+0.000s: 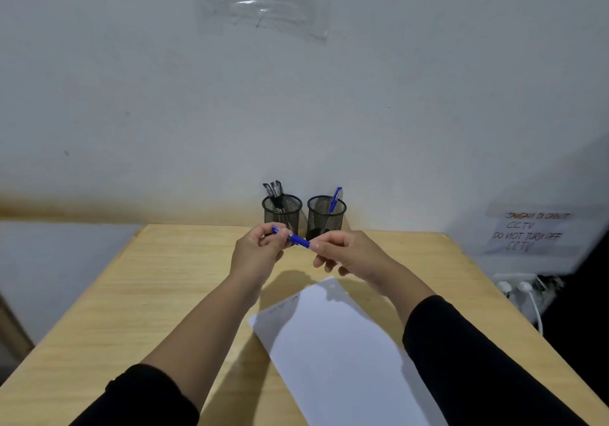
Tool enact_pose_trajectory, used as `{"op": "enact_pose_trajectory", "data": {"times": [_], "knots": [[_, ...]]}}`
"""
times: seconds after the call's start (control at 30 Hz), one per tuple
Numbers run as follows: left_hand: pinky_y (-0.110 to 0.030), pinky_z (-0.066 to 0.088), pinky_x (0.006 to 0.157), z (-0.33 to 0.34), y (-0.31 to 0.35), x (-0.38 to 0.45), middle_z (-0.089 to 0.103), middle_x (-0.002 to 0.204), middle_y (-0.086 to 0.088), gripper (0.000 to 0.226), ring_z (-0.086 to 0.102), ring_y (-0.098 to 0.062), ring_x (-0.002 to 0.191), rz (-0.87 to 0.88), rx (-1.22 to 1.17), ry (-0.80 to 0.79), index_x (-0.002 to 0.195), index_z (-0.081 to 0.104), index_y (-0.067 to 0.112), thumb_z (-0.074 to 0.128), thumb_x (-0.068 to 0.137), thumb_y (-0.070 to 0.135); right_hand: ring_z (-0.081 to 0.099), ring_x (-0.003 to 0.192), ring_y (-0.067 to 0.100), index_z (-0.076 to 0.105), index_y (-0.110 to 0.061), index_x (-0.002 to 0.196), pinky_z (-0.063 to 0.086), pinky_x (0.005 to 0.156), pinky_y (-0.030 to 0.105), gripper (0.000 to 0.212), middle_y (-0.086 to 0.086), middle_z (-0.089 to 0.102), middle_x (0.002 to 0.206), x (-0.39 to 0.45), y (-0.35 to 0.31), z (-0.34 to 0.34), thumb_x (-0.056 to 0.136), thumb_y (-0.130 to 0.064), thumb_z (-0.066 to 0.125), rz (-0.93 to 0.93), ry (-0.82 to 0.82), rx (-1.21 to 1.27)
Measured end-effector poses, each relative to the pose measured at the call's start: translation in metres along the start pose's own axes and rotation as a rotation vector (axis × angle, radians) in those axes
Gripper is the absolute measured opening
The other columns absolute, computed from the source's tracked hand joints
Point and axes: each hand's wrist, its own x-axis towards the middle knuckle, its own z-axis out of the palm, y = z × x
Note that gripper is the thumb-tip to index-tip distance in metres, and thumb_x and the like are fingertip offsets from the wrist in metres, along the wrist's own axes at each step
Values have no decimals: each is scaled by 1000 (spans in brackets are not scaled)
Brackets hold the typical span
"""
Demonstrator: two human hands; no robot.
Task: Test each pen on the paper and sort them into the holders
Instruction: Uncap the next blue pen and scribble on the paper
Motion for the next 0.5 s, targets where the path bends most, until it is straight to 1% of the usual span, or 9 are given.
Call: {"op": "enact_pose_trajectory", "data": {"times": [0.07,0.13,0.2,0.27,0.37,0.43,0.5], "knots": [[-19,47,72,-7,2,2,65,71,1,9,58,-9,72,-58,-105,72,83,61,16,57,89,12,57,64,7,69,-18,98,41,59,20,18,-3,71,79,-3,-1,-8,87,-30,63,47,-26,92],[-14,50,66,-11,2,2,61,77,-2,9,56,-7,71,-106,-174,91,83,59,14,55,91,12,60,65,8,69,-13,100,44,58,19,18,1,72,83,-4,0,-12,87,-24,63,74,-8,293],[-8,51,58,-9,1,0,61,79,-4,8,56,-7,70,-127,-229,78,84,58,13,54,91,11,61,62,8,68,-11,100,47,54,17,17,3,72,83,-3,2,-5,86,-19,63,64,48,491],[-7,50,56,-1,-1,-3,61,78,-4,9,56,-7,69,-138,-256,54,84,60,14,54,91,10,60,57,8,65,-9,98,45,47,15,15,4,70,78,0,2,10,86,-18,63,29,69,589],[-8,50,54,9,-2,-5,60,76,-1,12,55,-4,65,-155,-305,38,85,61,14,52,92,14,55,48,7,58,-9,88,38,40,14,7,7,64,70,5,-1,30,92,-13,55,-47,97,603],[-7,49,52,9,-2,-2,59,74,-1,15,55,-1,57,-176,-372,79,83,61,13,50,93,14,51,45,7,55,-8,81,36,39,15,12,9,59,67,7,-2,38,93,-10,53,-118,153,552],[-7,48,49,11,-3,2,60,74,0,16,55,1,44,-212,-408,127,83,60,12,48,93,11,49,43,6,55,-9,77,36,39,16,16,9,57,64,8,-2,47,93,-7,53,-184,190,459]]}}
